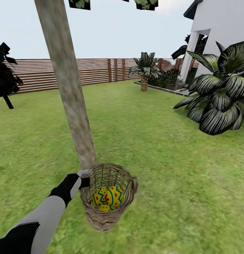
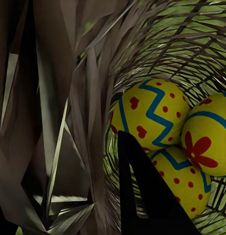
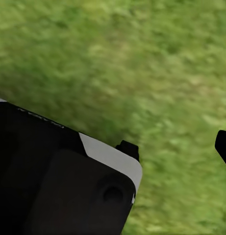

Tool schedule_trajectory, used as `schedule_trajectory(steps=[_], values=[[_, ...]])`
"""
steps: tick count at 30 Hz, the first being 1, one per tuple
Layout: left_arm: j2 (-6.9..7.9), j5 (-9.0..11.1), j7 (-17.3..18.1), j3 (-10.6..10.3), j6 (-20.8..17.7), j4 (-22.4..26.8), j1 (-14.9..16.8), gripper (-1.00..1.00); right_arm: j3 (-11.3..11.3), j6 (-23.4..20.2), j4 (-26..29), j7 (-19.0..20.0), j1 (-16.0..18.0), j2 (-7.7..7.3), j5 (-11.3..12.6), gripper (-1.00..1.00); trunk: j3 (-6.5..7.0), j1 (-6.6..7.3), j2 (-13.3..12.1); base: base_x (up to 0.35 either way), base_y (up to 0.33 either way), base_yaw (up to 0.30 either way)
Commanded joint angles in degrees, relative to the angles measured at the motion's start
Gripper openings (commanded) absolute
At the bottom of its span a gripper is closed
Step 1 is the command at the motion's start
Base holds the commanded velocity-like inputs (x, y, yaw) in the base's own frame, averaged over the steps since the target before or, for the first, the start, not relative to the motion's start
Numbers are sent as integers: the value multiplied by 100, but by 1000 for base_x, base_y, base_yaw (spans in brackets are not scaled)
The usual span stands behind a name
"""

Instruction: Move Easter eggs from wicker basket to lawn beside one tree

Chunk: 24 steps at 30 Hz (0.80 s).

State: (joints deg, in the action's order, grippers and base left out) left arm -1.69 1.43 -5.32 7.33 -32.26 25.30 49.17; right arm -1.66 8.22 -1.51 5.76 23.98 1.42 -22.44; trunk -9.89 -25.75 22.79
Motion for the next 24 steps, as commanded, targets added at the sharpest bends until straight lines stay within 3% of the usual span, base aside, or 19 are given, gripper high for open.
schedule_trajectory(steps=[1,24], values=[[-6,41,-22,32,-26,10,5,-100,-23,30,-12,5,10,-6,-24,100,-11,-3,13,0,0,292],[-6,41,-22,32,-26,10,5,-100,-45,109,-7,5,10,-48,-23,100,-11,-3,13,0,0,292]])
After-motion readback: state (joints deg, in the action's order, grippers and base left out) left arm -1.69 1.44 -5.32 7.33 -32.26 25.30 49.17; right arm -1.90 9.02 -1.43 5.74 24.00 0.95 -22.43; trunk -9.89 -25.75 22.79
